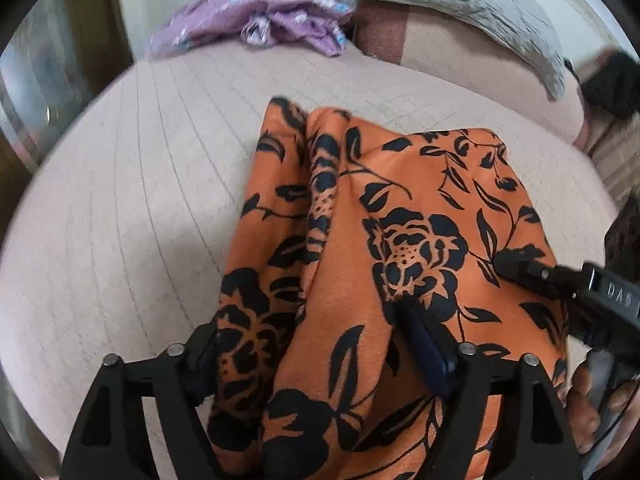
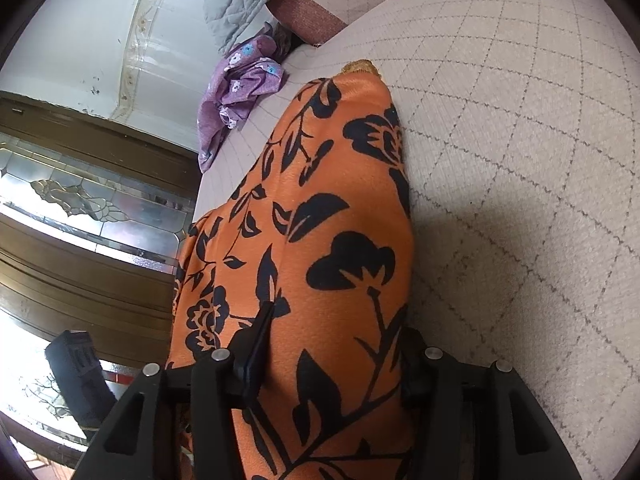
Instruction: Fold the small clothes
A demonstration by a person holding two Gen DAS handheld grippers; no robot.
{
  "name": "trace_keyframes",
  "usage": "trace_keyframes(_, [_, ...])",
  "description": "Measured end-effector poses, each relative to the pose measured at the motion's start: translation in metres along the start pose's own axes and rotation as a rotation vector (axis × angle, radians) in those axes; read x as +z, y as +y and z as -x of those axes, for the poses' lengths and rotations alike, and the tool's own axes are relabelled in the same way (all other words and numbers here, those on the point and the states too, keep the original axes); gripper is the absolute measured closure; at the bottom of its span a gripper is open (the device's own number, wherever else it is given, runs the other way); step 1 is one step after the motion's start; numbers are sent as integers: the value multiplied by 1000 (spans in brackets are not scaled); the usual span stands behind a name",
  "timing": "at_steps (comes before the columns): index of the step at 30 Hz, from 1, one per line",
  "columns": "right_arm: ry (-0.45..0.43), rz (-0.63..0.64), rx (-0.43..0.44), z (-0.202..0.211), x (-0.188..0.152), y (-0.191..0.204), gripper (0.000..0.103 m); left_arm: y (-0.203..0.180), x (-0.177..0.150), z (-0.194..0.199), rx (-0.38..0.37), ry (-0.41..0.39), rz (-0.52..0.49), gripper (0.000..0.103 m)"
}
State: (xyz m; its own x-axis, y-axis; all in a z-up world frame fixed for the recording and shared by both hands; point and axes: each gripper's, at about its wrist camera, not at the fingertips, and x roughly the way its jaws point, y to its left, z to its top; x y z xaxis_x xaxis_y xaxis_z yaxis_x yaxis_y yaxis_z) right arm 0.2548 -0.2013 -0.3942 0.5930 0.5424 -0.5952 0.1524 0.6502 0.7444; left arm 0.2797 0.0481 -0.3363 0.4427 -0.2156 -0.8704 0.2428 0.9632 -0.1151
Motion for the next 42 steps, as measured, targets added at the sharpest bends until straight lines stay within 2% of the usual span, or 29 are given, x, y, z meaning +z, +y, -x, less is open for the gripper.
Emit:
trace_keyframes(4, [28, -9, 3, 2, 4, 0, 41, 32, 3, -13, -183, 87, 157, 21])
trace_keyframes(6, [53, -19, 3, 4, 7, 1, 38, 38, 3, -13, -217, 81, 165, 32])
trace_keyframes(8, [66, -40, 11, 5, 9, -1, 36, 39, 3, -11, -246, 75, 151, 47])
trace_keyframes(11, [64, -81, 38, 7, 9, -8, 36, 36, 1, -5, -234, 37, 120, 59])
trace_keyframes(14, [42, -70, 34, 8, 6, -7, 36, 30, 0, 5, -220, -7, 88, 65])
trace_keyframes(17, [11, 7, -27, 11, -2, 5, 48, 23, 2, 14, -202, -32, 72, 68])
trace_keyframes(19, [-21, 40, -47, 17, -6, 13, 57, 22, 5, 21, -210, -50, 75, 69])
trace_keyframes(21, [-54, 58, -34, 28, -7, 20, 59, 21, 2, 30, -222, -69, 74, 69])
trace_keyframes(29, [-189, 80, 19, 103, -9, 26, 60, -22, -9, 77, -259, -168, 19, 69])
trace_keyframes(36, [-263, 87, -9, 170, -31, 2, 60, -99, -40, 99, -180, -218, -111, 69])
trace_keyframes(42, [-303, 66, -15, 207, -42, -25, 60, -132, -53, 98, -179, -208, -141, 69])
